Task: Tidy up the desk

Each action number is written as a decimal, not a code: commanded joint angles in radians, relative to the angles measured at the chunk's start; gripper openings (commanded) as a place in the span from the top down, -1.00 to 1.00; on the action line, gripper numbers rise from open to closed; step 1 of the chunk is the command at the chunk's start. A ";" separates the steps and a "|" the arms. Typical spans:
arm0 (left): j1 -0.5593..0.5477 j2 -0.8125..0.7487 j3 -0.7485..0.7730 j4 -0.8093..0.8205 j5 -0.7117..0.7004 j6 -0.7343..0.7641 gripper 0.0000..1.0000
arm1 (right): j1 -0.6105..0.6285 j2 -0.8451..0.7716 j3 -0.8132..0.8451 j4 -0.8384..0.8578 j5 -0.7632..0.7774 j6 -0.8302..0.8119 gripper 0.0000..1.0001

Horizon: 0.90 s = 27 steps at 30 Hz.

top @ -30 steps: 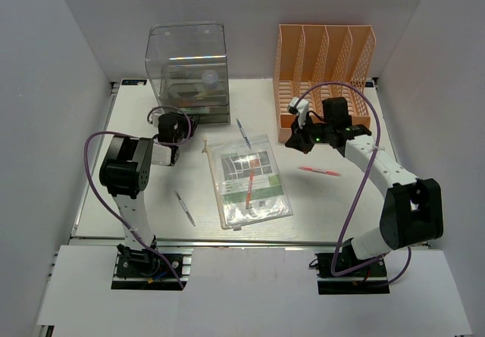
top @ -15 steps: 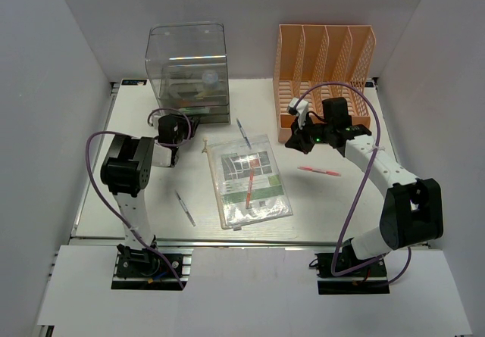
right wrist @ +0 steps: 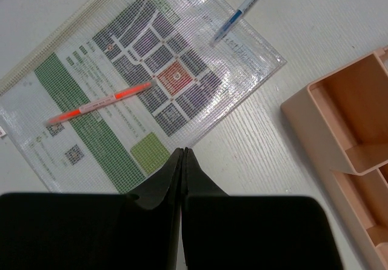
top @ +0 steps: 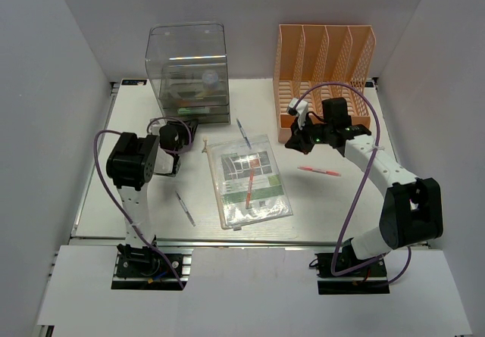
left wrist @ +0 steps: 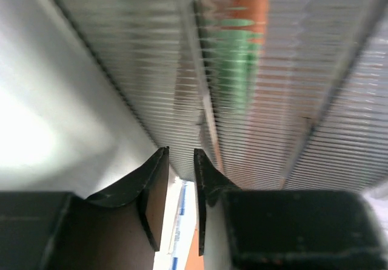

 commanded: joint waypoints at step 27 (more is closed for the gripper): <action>0.006 0.102 0.014 0.267 -0.047 -0.041 0.19 | -0.007 0.019 0.002 -0.023 -0.025 -0.027 1.00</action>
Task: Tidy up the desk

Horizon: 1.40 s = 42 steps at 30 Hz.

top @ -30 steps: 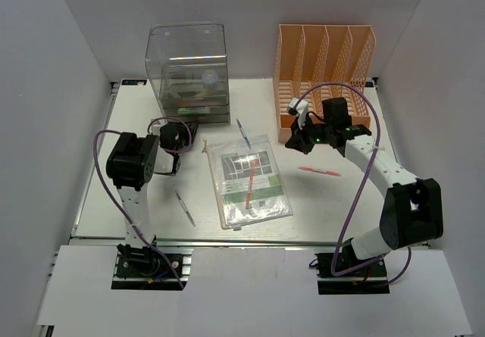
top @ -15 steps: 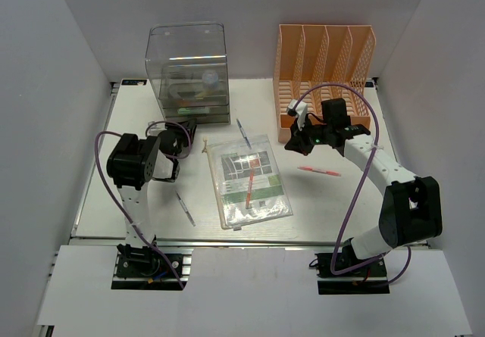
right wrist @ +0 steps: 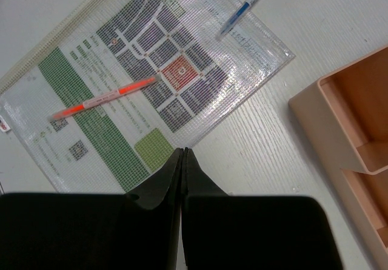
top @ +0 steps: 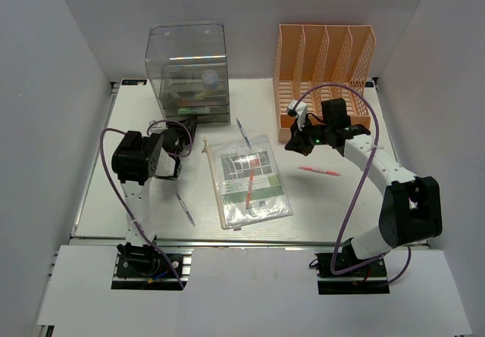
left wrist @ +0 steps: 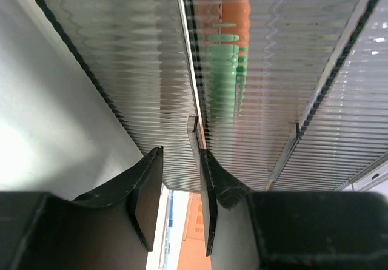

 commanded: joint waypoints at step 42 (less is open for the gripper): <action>-0.014 0.030 -0.103 0.258 -0.111 -0.065 1.00 | -0.006 0.021 0.016 -0.033 -0.032 -0.039 1.00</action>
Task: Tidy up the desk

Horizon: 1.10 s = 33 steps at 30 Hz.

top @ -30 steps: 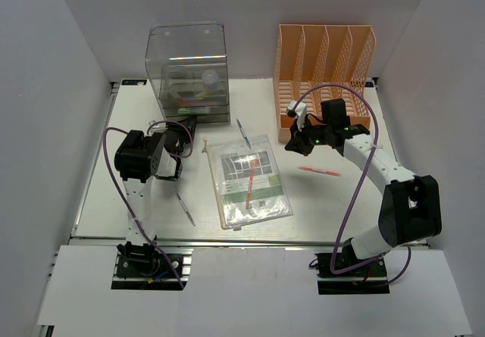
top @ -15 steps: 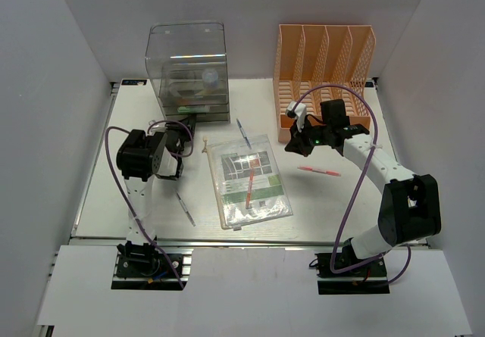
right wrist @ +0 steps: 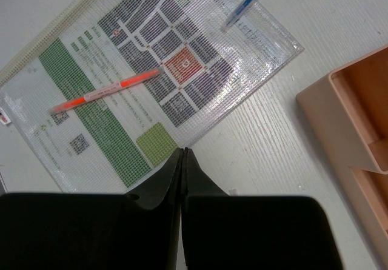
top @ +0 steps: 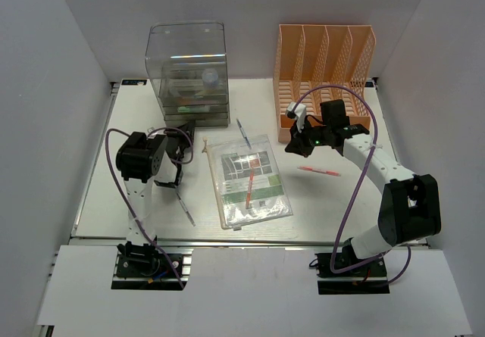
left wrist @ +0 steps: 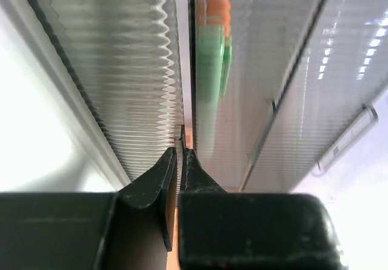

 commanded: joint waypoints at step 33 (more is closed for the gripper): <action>0.026 -1.070 -0.054 -1.288 0.336 0.708 -0.64 | 0.012 -0.168 -0.197 -0.017 -0.308 -0.484 -0.78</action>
